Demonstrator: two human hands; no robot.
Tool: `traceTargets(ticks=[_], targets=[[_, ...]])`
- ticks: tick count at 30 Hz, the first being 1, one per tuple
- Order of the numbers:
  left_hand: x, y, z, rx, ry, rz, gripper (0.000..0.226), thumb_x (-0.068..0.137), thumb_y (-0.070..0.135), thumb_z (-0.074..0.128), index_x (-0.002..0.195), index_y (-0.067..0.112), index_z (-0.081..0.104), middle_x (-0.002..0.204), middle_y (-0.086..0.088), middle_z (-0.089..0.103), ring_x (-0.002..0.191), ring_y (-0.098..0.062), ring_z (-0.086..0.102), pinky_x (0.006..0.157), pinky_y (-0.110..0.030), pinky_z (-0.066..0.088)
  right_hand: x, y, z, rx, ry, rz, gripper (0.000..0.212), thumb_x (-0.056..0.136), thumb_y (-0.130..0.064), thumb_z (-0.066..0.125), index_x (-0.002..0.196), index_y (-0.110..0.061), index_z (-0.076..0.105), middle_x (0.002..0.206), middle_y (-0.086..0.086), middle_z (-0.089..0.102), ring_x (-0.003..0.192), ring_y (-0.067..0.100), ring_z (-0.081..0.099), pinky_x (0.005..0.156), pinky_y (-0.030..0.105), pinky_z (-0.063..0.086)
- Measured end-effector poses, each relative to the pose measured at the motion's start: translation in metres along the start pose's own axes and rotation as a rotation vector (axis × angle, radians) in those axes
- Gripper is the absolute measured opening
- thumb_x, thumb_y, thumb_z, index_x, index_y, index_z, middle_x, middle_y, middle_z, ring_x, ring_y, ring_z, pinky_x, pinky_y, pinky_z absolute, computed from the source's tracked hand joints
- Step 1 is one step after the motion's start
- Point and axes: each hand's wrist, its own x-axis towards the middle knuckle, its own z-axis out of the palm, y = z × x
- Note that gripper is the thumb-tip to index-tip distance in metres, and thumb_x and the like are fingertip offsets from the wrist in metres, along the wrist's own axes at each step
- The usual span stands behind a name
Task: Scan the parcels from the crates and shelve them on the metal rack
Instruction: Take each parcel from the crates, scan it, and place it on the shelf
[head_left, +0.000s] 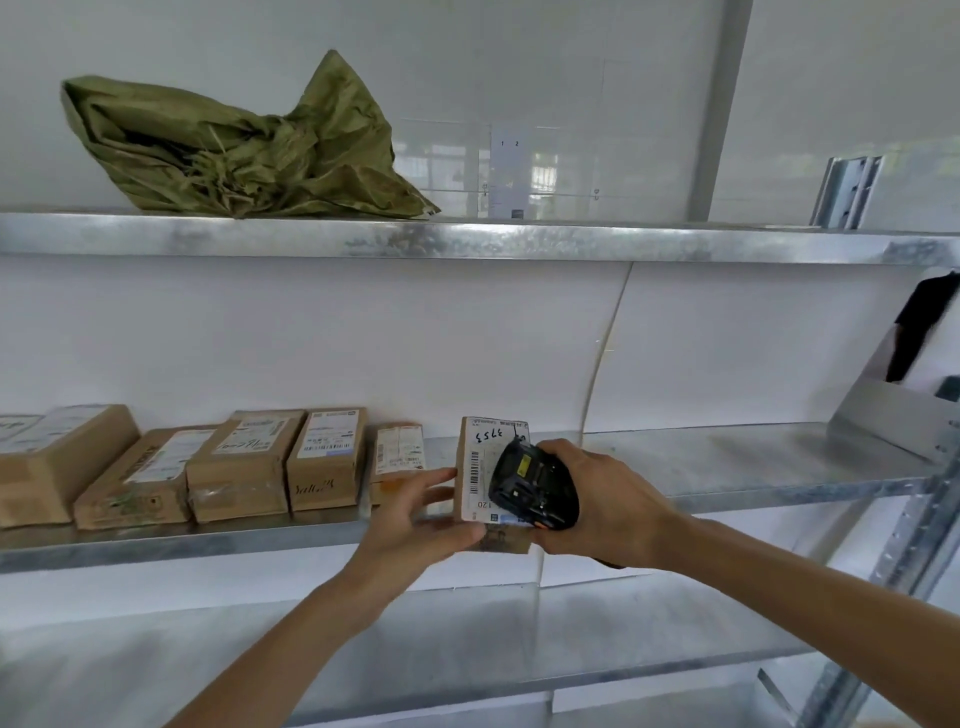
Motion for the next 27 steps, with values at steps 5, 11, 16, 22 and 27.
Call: traceTargets(ticks=[5,11,16,22,27], targets=[[0.041,-0.020,0.008,0.180,0.092,0.054,0.061,0.073,0.013,0.091,0.122,0.036,0.063,0.119,0.016,0.070,0.107,0.000,0.068,0.078,-0.017,0.058,0.036,0.030,0.006,0.104,-0.026,-0.036,0.093,0.050,-0.082,0.065,0.133,-0.042,0.046,0.093,-0.030,0.058,0.084,-0.003,0.058,0.066,0.008,0.041],[0.081,-0.046,0.014,0.288,0.178,0.042,0.064,0.072,0.003,0.088,0.119,0.039,0.065,0.107,0.022,0.075,0.102,-0.004,0.071,0.076,-0.019,0.059,0.079,0.066,0.032,0.151,-0.099,-0.018,0.091,0.052,-0.091,0.073,0.125,-0.044,0.047,0.103,-0.025,0.066,0.090,-0.002,0.063,0.072,0.018,0.049],[0.092,-0.061,0.007,0.357,0.202,0.016,0.059,0.077,-0.002,0.083,0.124,0.031,0.066,0.104,0.028,0.074,0.102,0.000,0.070,0.076,-0.013,0.055,0.106,0.080,0.060,0.155,-0.195,-0.023,0.096,0.043,-0.086,0.063,0.127,-0.041,0.050,0.101,-0.021,0.066,0.082,0.001,0.061,0.065,0.020,0.046],[0.107,-0.060,-0.008,0.479,0.215,0.033,0.050,0.082,0.002,0.080,0.113,0.036,0.063,0.090,0.042,0.068,0.094,0.014,0.067,0.074,-0.004,0.049,0.133,0.085,0.080,0.194,-0.170,-0.016,0.092,0.048,-0.078,0.061,0.130,-0.038,0.051,0.099,-0.021,0.065,0.091,0.006,0.063,0.080,0.032,0.056],[0.118,-0.055,-0.021,0.647,0.223,0.050,0.047,0.084,0.008,0.080,0.109,0.043,0.062,0.089,0.046,0.066,0.093,0.016,0.065,0.075,-0.004,0.050,0.149,0.082,0.085,0.144,-0.190,-0.040,0.086,0.056,-0.072,0.067,0.133,-0.038,0.048,0.107,-0.016,0.066,0.095,0.012,0.064,0.081,0.034,0.056]])
